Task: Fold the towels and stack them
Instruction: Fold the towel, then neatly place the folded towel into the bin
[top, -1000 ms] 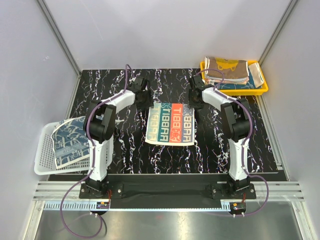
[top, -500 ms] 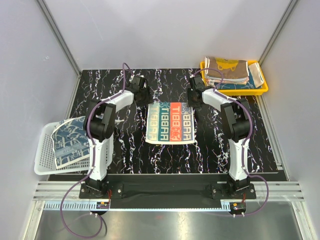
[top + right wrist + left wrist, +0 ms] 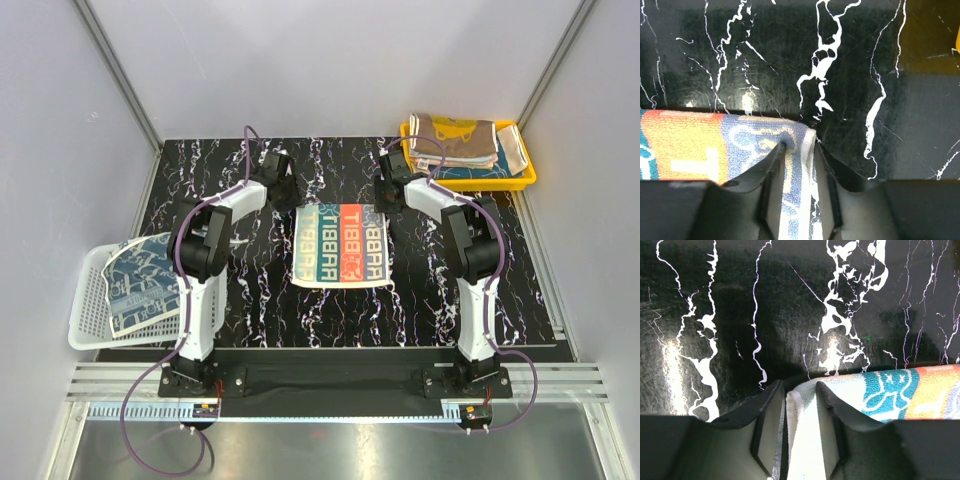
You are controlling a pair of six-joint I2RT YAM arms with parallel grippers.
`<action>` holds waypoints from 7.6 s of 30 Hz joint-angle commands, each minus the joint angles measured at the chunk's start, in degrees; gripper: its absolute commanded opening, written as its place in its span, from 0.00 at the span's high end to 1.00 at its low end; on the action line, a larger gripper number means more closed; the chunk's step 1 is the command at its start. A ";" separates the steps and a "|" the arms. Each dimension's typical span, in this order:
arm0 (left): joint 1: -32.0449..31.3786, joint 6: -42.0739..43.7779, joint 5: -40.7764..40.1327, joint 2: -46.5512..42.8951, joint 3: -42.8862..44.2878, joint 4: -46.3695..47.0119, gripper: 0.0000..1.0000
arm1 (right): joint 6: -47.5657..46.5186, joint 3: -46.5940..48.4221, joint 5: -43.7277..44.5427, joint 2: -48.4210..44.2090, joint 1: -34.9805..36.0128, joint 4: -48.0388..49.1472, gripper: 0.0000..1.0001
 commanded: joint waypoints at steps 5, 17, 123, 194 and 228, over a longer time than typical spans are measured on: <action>0.61 1.34 -0.85 2.63 1.83 -1.30 0.64 | -1.79 -0.19 -4.37 -0.19 -2.06 4.73 0.70; 0.70 1.08 0.21 3.24 2.09 -0.87 0.79 | -1.26 -1.60 -8.25 0.42 -2.77 6.93 0.75; -7.47 -9.20 -1.02 -42.02 -49.49 16.01 1.00 | 13.76 -52.84 -4.02 -49.67 5.41 20.55 0.96; -12.57 -5.96 -6.56 -42.10 -18.48 -14.31 0.57 | 2.55 -16.47 19.51 -21.66 9.36 -7.21 1.00; -7.30 5.83 1.00 -54.85 -23.13 -20.03 0.56 | -42.21 58.86 33.33 16.33 1.19 -7.49 1.00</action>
